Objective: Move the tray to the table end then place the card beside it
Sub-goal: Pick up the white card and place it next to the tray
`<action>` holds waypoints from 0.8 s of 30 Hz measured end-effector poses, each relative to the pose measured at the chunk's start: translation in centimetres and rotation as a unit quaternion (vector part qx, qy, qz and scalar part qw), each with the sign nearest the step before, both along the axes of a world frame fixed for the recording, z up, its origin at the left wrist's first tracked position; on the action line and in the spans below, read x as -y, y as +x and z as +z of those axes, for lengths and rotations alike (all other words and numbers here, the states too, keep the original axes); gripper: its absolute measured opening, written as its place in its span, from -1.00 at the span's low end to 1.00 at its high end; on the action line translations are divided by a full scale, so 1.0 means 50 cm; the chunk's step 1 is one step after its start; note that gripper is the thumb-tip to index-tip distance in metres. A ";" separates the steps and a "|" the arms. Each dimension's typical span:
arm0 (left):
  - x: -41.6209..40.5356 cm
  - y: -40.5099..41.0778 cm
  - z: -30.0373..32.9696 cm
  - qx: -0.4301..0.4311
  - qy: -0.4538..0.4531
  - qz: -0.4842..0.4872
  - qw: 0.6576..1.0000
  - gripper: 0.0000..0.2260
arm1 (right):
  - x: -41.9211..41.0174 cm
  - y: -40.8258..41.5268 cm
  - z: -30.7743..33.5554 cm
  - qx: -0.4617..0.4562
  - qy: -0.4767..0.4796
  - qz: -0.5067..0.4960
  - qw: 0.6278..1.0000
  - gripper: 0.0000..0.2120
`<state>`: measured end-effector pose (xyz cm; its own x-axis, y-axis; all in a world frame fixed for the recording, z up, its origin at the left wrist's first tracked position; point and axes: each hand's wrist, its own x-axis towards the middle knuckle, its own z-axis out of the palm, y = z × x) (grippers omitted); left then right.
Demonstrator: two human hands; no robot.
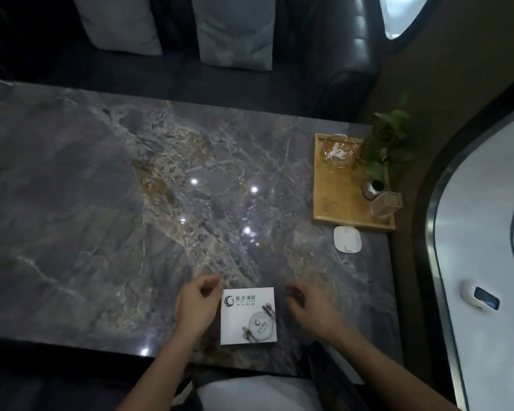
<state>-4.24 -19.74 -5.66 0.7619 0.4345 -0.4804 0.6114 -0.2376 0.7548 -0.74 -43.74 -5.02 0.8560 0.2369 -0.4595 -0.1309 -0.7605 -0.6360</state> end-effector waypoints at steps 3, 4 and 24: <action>-0.009 -0.023 -0.005 -0.023 -0.021 0.010 0.999 -0.84 | -0.012 -0.019 -0.001 -0.016 0.003 0.007 1.000 -0.74; -0.009 -0.028 -0.005 -0.034 -0.035 0.010 0.999 -0.85 | -0.014 -0.025 -0.002 -0.018 0.010 0.009 1.000 -0.74; 0.012 -0.104 -0.019 -0.070 -0.213 0.067 0.972 -0.78 | -0.052 -0.076 0.003 -0.039 0.055 -0.016 0.998 -0.73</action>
